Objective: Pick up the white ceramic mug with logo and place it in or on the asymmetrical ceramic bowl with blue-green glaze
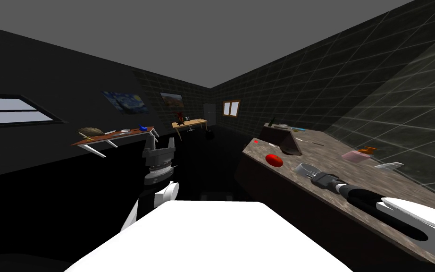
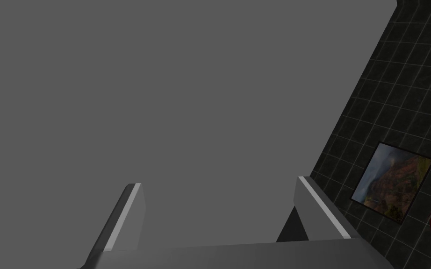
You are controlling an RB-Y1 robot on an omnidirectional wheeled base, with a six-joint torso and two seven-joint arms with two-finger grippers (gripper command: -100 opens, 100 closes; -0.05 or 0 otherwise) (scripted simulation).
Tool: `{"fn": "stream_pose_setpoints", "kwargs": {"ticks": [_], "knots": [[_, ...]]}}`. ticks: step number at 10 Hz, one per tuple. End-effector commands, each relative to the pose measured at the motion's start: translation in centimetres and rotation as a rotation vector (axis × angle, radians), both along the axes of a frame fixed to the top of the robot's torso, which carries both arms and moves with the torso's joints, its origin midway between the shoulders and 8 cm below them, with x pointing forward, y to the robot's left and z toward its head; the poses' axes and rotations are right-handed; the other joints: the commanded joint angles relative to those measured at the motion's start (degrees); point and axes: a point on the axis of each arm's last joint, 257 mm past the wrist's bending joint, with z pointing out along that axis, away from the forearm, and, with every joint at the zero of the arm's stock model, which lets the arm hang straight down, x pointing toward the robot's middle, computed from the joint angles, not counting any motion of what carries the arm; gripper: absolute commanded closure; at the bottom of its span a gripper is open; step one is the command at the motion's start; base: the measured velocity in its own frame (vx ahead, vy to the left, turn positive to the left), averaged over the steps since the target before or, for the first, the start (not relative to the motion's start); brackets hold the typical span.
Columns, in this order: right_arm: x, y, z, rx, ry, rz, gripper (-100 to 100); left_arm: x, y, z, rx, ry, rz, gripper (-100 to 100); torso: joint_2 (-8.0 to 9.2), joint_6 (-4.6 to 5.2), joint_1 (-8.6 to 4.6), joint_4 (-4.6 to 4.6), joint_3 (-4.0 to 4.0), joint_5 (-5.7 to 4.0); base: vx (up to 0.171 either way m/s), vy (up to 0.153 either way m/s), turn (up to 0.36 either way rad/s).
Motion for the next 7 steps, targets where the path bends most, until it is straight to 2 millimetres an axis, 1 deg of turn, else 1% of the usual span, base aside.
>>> {"fn": "stream_pose_setpoints", "kwargs": {"ticks": [1, 2, 3, 4, 5, 7], "knots": [[-0.3, -1.1, 0.5, 0.006, -0.022, -0.032, 100, 0.0, 0.0, 0.0, 0.000, 0.000, 0.000, 0, 0.00, 0.00, 0.00, 0.00, 0.00, 0.00, -0.088, 0.054, 0.045], [-0.6, -2.1, 1.0, 0.014, -0.046, -0.065, 100, 0.0, 0.0, 0.0, 0.000, 0.000, 0.000, 0, -0.03, -0.02, -0.08, -0.01, -0.02, -0.01, -0.090, 0.070, 0.053], [-0.7, -2.4, 1.3, 0.018, -0.057, -0.079, 100, 0.0, 0.0, 0.0, 0.000, 0.000, 0.000, 0, -0.03, -0.01, -0.04, -0.01, -0.02, 0.00, -0.085, 0.054, 0.040], [-0.7, -3.0, 1.9, 0.024, -0.077, -0.100, 100, 0.0, 0.0, 0.0, 0.000, 0.000, 0.000, 0, -0.04, -0.03, -0.08, -0.01, -0.03, 0.00, -0.042, 0.010, 0.041], [-0.5, -3.4, 2.5, 0.029, -0.093, -0.112, 100, 0.0, 0.0, 0.0, 0.000, 0.000, 0.000, 0, -0.17, -0.04, -0.22, -0.02, -0.09, 0.00, 0.026, -0.046, 0.032], [0.2, -3.6, 3.6, 0.035, -0.110, -0.119, 100, 0.0, 0.0, 0.0, 0.000, 0.000, 0.000, 0, -0.80, -0.17, -0.78, -0.14, -0.44, -0.07, 0.136, -0.145, 0.028]]}}
